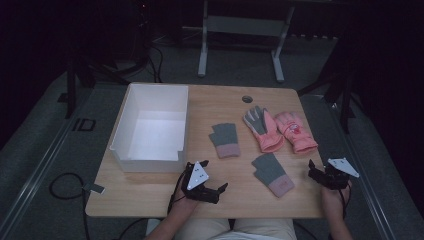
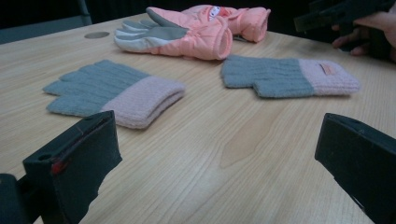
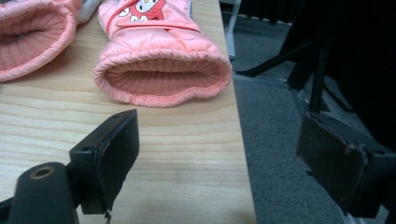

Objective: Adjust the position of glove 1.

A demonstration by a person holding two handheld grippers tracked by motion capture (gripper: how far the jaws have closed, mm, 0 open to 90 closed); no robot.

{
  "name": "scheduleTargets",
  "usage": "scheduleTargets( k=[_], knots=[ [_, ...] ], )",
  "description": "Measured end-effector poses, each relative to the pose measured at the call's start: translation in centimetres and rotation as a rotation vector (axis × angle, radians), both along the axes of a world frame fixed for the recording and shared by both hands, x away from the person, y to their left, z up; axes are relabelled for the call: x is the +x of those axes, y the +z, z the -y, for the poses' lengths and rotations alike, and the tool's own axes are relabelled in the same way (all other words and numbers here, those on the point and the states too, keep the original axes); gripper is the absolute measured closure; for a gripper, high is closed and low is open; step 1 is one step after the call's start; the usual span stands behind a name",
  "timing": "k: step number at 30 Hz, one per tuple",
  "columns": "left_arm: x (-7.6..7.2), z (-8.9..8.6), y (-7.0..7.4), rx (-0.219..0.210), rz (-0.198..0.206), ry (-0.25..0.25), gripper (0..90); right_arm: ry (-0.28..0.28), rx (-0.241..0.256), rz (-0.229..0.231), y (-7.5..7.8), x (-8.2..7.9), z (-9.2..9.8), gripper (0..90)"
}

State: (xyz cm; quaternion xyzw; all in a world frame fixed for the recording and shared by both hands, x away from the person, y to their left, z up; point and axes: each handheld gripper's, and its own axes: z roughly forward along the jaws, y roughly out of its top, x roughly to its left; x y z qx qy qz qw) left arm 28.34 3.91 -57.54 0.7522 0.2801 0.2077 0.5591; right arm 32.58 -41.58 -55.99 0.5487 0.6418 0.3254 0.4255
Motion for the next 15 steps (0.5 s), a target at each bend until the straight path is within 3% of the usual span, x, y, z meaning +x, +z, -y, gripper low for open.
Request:
scheduleTargets(
  k=[5, 8, 15],
  knots=[
    [0.19, -0.04, 0.02, 0.006, -0.002, 0.003, 0.0, 0.004, -0.029, -0.001, -0.05, 0.01, -0.29, 13.4],
    [-0.05, 0.17, 0.01, 0.020, 0.020, 0.009, 0.0, 0.000, -0.044, -0.028, -0.08, 0.18, -0.42, 13.5],
    [-0.03, 0.08, -0.01, 0.007, 0.011, 0.007, 0.0, 0.011, -0.025, -0.047, -0.08, 0.22, -0.29, 13.4]
  ],
)
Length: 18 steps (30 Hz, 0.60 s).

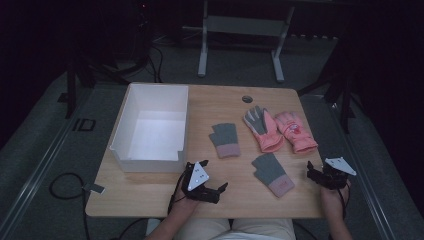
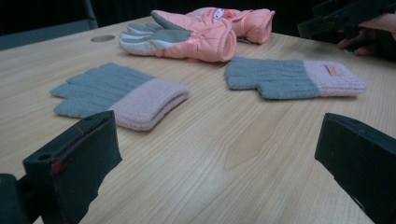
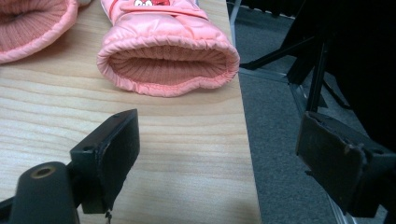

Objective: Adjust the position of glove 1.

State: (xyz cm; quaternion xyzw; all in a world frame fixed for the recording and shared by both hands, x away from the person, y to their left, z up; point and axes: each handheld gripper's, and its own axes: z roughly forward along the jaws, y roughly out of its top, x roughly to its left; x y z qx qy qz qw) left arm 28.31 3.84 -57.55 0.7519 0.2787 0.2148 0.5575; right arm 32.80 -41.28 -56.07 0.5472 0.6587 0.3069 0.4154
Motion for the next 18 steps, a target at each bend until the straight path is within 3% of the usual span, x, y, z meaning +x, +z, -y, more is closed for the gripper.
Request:
scheduleTargets(
  k=[7, 9, 14, 16, 18],
  knots=[
    [0.0, -0.1, 0.0, -0.011, 0.002, -0.001, 0.0, 0.004, 0.021, -0.030, 0.1, 0.3, 0.1, 13.4],
    [0.0, -0.2, 0.0, -0.011, 0.002, -0.007, 0.0, 0.003, 0.047, -0.035, 0.6, 0.4, 0.2, 13.4],
    [0.0, -0.1, 0.0, -0.009, 0.005, -0.007, 0.0, 0.006, 0.079, -0.107, 0.9, 0.9, 0.4, 13.4],
    [0.0, -0.1, 0.0, -0.008, 0.001, -0.006, 0.0, 0.004, 0.077, -0.115, 1.1, 1.0, 0.2, 13.4],
    [0.0, -0.1, 0.0, -0.003, -0.004, -0.006, 0.0, 0.012, 0.107, -0.117, 1.5, 1.1, 0.1, 13.4]
  ],
)
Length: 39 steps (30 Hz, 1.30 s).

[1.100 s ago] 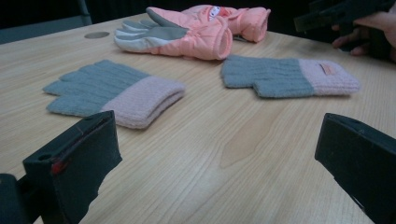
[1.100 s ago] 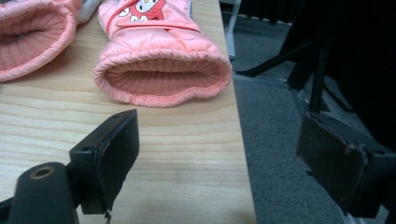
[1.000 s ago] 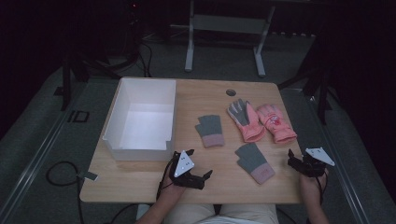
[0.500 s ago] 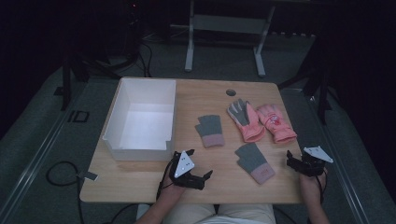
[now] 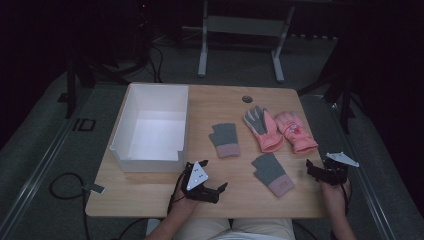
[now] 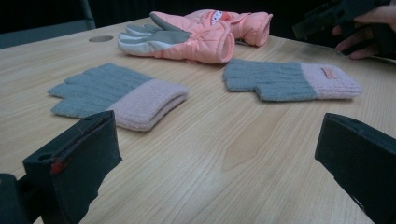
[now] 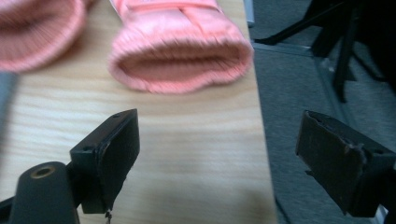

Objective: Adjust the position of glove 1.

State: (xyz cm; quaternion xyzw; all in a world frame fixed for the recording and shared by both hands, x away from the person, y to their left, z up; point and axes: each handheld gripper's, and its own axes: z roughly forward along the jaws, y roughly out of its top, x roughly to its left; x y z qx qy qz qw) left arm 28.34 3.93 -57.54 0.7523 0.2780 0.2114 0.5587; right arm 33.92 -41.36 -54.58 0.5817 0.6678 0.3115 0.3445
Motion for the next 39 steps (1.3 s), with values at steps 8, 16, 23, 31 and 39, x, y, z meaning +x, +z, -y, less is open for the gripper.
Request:
scheduleTargets(
  k=[8, 16, 23, 31, 39],
  knots=[
    [-0.1, 0.0, 0.0, 0.010, 0.009, 0.002, 0.0, 0.014, 0.009, -0.013, 2.2, 1.0, -0.8, 12.3],
    [0.0, 0.0, 0.0, 0.005, 0.002, 0.008, 0.0, 0.048, -0.012, 0.011, 3.7, 1.2, -2.0, 12.0],
    [0.0, 0.0, 0.0, 0.005, 0.004, 0.008, 0.0, 0.052, -0.055, 0.019, 5.8, 1.6, -3.2, 13.2],
    [0.0, -0.1, 0.0, 0.001, 0.004, 0.007, 0.0, 0.091, -0.016, -0.033, 7.7, 2.4, -5.1, 13.4],
    [0.0, 0.0, 0.0, 0.006, 0.002, 0.006, 0.0, 0.116, 0.014, -0.008, 9.5, 3.3, -7.4, 12.1]
  ],
)
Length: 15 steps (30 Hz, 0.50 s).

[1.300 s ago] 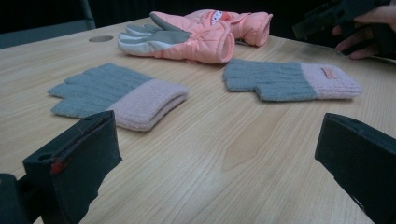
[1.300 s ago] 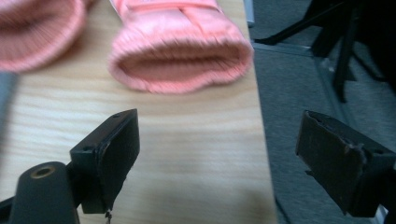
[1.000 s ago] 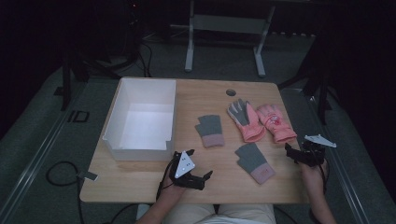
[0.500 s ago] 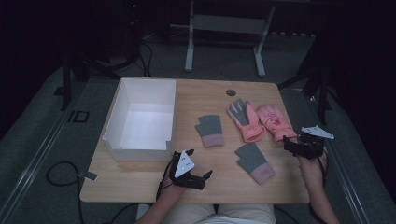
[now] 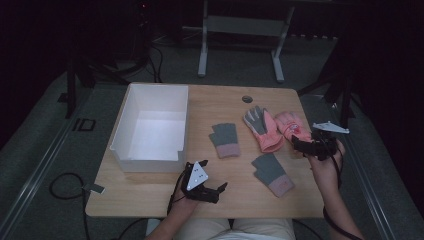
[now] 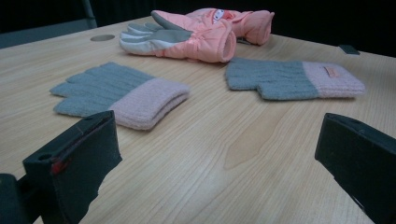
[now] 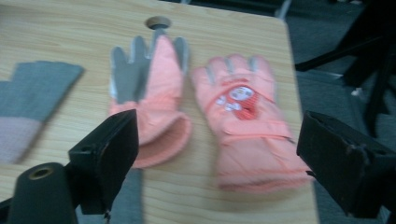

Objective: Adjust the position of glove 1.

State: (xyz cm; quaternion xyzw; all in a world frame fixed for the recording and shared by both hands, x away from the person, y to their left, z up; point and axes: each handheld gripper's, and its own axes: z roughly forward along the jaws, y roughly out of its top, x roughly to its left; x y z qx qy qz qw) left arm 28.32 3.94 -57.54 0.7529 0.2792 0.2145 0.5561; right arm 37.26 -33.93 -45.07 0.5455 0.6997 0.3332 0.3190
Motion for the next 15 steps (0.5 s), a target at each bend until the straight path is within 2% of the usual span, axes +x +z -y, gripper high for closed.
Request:
scheduleTargets(
  k=[4, 5, 6, 8, 10, 15],
  knots=[
    [0.0, 0.0, 0.0, 0.002, 0.003, -0.005, 0.0, 0.034, 0.005, 0.008, 0.5, 0.6, -1.3, 11.4],
    [0.0, 0.0, 0.0, 0.001, 0.002, -0.004, 0.0, 0.059, 0.007, 0.003, 0.6, 0.7, -1.6, 11.5],
    [0.0, 0.0, 0.0, 0.000, 0.000, -0.004, 0.0, 0.078, 0.004, 0.007, 0.6, 0.8, -2.1, 14.4],
    [0.0, 0.0, 0.0, -0.002, 0.001, -0.005, 0.0, 0.119, -0.027, 0.045, 0.8, 0.6, -3.1, 18.1],
    [0.0, -0.1, 0.0, -0.005, 0.000, -0.007, 0.0, 0.151, -0.048, 0.058, 0.8, 0.7, -4.0, 22.9],
    [0.1, -0.2, 0.0, -0.022, -0.007, -0.012, 0.0, 0.207, -0.013, 0.055, 0.9, 1.1, -5.8, 28.6]
  ],
)
